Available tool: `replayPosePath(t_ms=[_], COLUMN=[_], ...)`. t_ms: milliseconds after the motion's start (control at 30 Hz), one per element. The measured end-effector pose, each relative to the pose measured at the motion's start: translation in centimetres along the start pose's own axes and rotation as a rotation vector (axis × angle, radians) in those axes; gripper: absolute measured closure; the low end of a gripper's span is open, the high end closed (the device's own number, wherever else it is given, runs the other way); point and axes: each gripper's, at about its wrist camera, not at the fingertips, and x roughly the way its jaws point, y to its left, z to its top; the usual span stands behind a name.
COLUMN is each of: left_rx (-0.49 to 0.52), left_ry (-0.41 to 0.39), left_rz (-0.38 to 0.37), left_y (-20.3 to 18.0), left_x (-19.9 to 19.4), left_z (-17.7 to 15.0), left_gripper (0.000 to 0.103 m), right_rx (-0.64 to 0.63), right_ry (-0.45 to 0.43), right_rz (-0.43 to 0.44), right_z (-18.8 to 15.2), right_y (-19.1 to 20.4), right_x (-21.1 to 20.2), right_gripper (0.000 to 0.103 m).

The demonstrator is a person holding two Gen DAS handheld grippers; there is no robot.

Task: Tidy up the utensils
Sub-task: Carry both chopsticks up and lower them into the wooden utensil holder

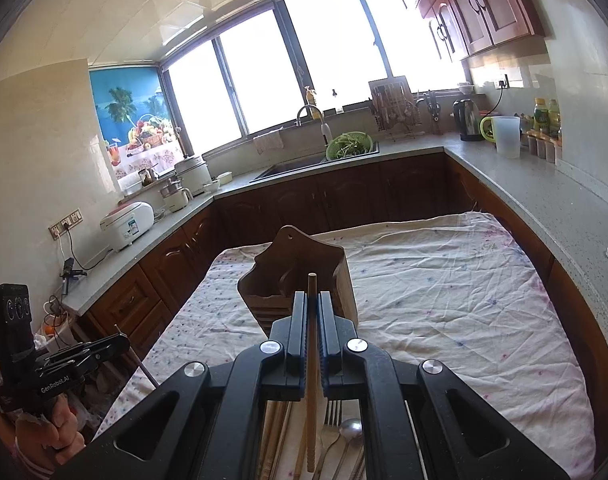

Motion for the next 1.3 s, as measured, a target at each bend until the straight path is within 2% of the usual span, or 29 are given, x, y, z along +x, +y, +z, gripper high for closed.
replayPosePath(t_ms=[433,767,900,1100,1300], left_rx=[-0.008,0.020,-0.015,-0.048,-0.121], left_ry=[-0.112,-0.242,-0.260,-0.261,-0.229], left_rz=[-0.006,-0.002,-0.018,0.003,0.045], left_y=[0.7,1.0,2.0,3.8,5.8], left_x=[0.6,1.9,4.1,9.0,13.7], left_z=[5.2,12.5,14.9,15.3,12.6], left_gripper=[0.099,0.099,0.099,0.099,0.100], right_rx=[0.015,0.048,0.056,0.090,0.130], right_ry=[-0.086,-0.207,-0.245,-0.238,-0.225], right_rz=[0.011,0.016,-0.002,-0.016,-0.019], right_z=[3.9,10.0,12.0,12.4,9.5], right_y=[0.1,-0.3,-0.8,-2.6,-4.1], right_x=[1.8,3.9,5.3,9.2,13.1], right_gripper=[0.098,0.098,0.098,0.098,0.098])
